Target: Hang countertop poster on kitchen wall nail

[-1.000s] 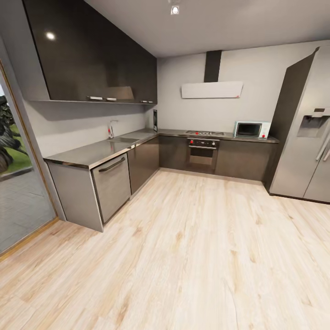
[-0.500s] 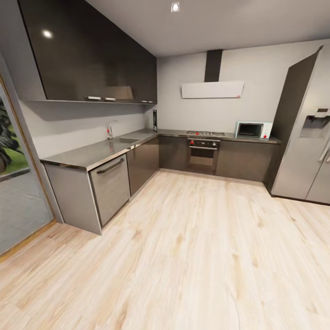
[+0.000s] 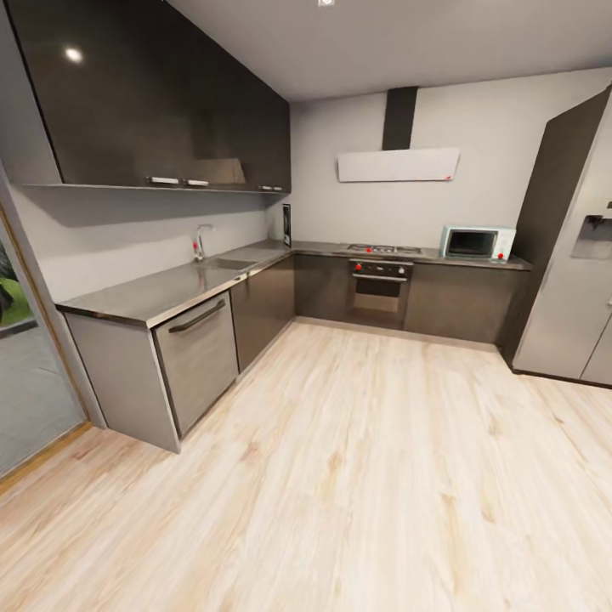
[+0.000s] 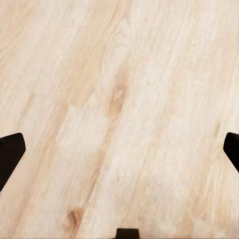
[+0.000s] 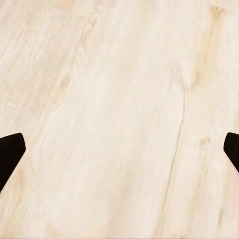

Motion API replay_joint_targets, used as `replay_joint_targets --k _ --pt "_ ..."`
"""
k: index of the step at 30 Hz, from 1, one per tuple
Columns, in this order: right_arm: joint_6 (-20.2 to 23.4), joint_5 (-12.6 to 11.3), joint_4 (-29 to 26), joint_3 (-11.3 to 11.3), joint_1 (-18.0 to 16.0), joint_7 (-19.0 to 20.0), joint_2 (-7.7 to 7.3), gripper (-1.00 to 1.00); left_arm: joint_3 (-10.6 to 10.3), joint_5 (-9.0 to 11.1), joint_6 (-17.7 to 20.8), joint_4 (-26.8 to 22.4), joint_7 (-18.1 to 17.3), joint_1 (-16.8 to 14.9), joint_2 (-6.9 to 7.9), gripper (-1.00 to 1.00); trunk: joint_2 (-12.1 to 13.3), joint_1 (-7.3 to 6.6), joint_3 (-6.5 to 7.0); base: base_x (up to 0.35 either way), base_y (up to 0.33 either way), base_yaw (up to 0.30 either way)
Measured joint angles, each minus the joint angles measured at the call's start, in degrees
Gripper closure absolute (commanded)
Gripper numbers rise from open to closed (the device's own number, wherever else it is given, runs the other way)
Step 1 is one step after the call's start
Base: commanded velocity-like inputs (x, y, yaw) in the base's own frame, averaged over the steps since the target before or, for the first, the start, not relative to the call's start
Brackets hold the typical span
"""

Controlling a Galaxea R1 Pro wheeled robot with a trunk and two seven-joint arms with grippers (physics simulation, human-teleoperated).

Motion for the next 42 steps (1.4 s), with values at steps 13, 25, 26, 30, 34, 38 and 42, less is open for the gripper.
replay_joint_targets --k 13,25,26,30,34,38,42 --pt "0.0 0.0 0.0 0.0 0.0 0.0 -0.14 -1.00 0.0 0.0 0.1 0.0 0.0 0.0 0.19 -1.00 0.0 0.00 0.00 0.337 -0.070 0.000" --pt "0.0 0.0 -0.1 0.1 0.0 -0.1 -0.12 -1.00 0.1 0.0 0.1 0.1 0.1 0.0 0.20 -1.00 0.0 0.00 0.00 0.325 -0.135 0.000" --pt "0.0 0.0 -0.1 0.1 0.0 -0.1 -0.12 -1.00 0.1 0.0 0.1 0.0 0.1 0.0 0.20 -1.00 0.0 0.00 0.00 0.324 -0.118 0.000" --pt "0.0 0.0 -0.1 0.1 0.0 -0.1 -0.12 -1.00 0.1 0.0 0.1 0.0 0.1 0.0 0.20 -1.00 0.0 0.00 0.00 0.325 -0.100 0.000" --pt "-0.1 0.0 -0.1 0.1 0.0 -0.1 -0.12 -1.00 0.1 0.0 0.1 0.1 0.1 0.0 0.20 -1.00 0.0 0.00 0.00 0.333 -0.014 0.000" --pt "-0.1 0.0 -0.1 0.0 0.0 -0.1 -0.12 -1.00 0.1 0.0 0.1 0.1 0.1 0.0 0.21 -1.00 0.0 0.00 0.00 0.334 -0.005 0.000" --pt "-0.1 0.0 -0.1 0.0 0.0 -0.1 -0.12 -1.00 0.1 0.0 0.1 0.1 0.1 0.0 0.20 -1.00 0.0 0.00 0.00 0.334 -0.002 0.000"
